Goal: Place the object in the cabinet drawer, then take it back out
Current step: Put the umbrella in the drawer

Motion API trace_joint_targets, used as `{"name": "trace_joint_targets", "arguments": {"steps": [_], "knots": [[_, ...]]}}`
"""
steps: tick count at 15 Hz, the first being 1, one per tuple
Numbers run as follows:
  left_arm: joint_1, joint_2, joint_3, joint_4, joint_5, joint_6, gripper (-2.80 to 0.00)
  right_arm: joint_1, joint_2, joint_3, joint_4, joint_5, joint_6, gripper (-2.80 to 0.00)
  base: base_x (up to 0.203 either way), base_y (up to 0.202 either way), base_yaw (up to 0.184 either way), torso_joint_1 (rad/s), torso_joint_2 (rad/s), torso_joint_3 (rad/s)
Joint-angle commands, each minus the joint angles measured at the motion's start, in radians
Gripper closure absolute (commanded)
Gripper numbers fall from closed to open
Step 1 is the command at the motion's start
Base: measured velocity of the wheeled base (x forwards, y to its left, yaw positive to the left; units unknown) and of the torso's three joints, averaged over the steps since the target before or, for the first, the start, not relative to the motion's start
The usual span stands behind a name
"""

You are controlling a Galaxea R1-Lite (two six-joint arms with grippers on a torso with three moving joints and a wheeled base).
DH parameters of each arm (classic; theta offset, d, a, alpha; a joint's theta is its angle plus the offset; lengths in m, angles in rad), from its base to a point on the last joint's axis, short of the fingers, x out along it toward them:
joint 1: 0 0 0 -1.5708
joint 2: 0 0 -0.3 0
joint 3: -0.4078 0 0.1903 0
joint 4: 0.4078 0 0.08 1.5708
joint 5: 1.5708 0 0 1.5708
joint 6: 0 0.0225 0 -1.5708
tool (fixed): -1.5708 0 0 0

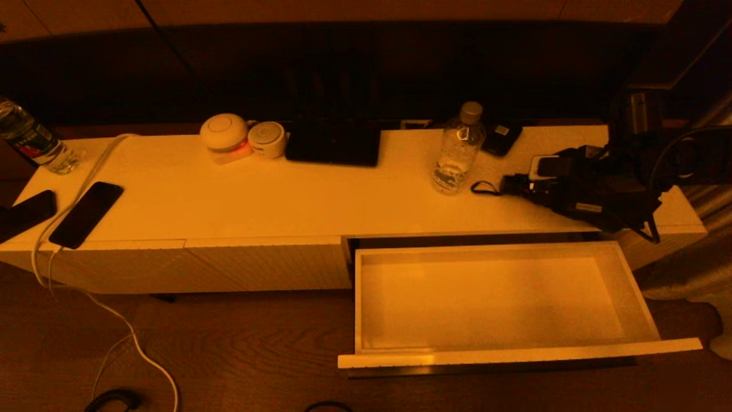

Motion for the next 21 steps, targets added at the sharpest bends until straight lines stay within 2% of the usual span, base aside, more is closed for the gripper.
{"name": "trace_joint_targets", "arguments": {"steps": [1, 7, 11, 15, 18, 21], "knots": [[0.000, 0.000, 0.000, 0.000, 0.000, 0.000, 0.00, 0.000, 0.000, 0.003, 0.001, -0.003, -0.009, 0.00, 0.000, 0.000, 0.000, 0.000, 0.00, 0.000], [0.000, 0.000, 0.000, 0.000, 0.000, 0.000, 0.00, 0.000, -0.012, 0.025, 0.008, -0.003, -0.007, 0.00, 0.000, 0.000, 0.000, 0.000, 0.00, 0.000], [0.000, 0.000, 0.000, 0.000, 0.000, 0.000, 0.00, 0.000, -0.080, 0.098, 0.010, -0.004, -0.007, 0.00, 0.000, 0.000, 0.000, 0.000, 0.00, 0.000], [0.000, 0.000, 0.000, 0.000, 0.000, 0.000, 0.00, 0.011, -0.283, 0.260, 0.042, -0.001, 0.002, 0.00, 0.000, 0.000, 0.000, 0.000, 0.00, 0.000], [0.000, 0.000, 0.000, 0.000, 0.000, 0.000, 0.00, 0.045, -0.434, 0.378, 0.123, 0.015, 0.047, 0.00, 0.000, 0.000, 0.000, 0.000, 0.00, 0.000], [0.000, 0.000, 0.000, 0.000, 0.000, 0.000, 0.00, 0.105, -0.548, 0.489, 0.194, 0.069, 0.099, 0.00, 0.000, 0.000, 0.000, 0.000, 0.00, 0.000]]}}
